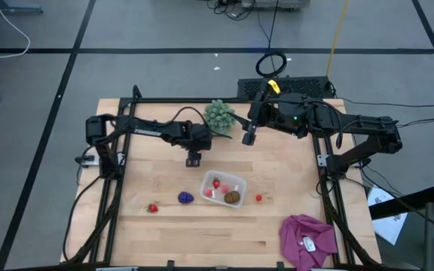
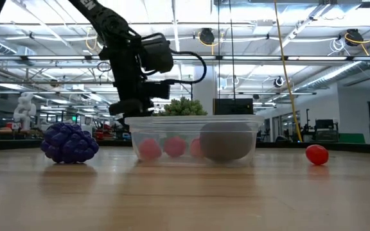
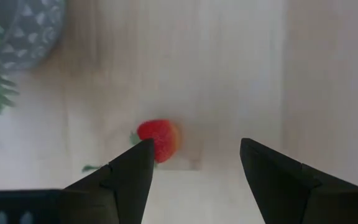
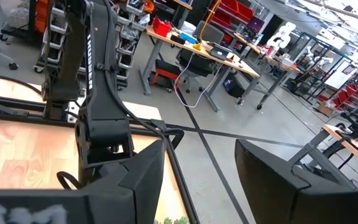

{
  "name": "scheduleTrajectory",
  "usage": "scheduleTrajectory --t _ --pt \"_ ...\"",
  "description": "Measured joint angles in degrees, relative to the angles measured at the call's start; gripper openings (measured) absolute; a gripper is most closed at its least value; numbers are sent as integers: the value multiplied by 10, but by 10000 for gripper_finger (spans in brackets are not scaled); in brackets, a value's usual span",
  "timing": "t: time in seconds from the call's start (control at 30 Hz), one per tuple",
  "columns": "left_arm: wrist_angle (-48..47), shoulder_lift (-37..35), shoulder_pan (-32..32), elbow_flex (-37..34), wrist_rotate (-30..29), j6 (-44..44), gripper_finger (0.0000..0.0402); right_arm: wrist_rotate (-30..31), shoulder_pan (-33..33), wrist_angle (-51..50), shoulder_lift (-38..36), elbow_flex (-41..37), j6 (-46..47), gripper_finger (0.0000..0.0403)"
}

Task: Pick and placing Produce into tupperware
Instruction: Put the top red strawberry into the bin

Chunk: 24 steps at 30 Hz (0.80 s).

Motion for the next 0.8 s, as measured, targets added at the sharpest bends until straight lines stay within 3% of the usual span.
scheduleTrajectory --t 0.5,0.8 --pt "-1 6 0 -1 -25 -1 244 0 -1 0 0 0 0 189" --pt "30 3 0 -1 -90 -20 244 0 -1 0 0 0 0 189"
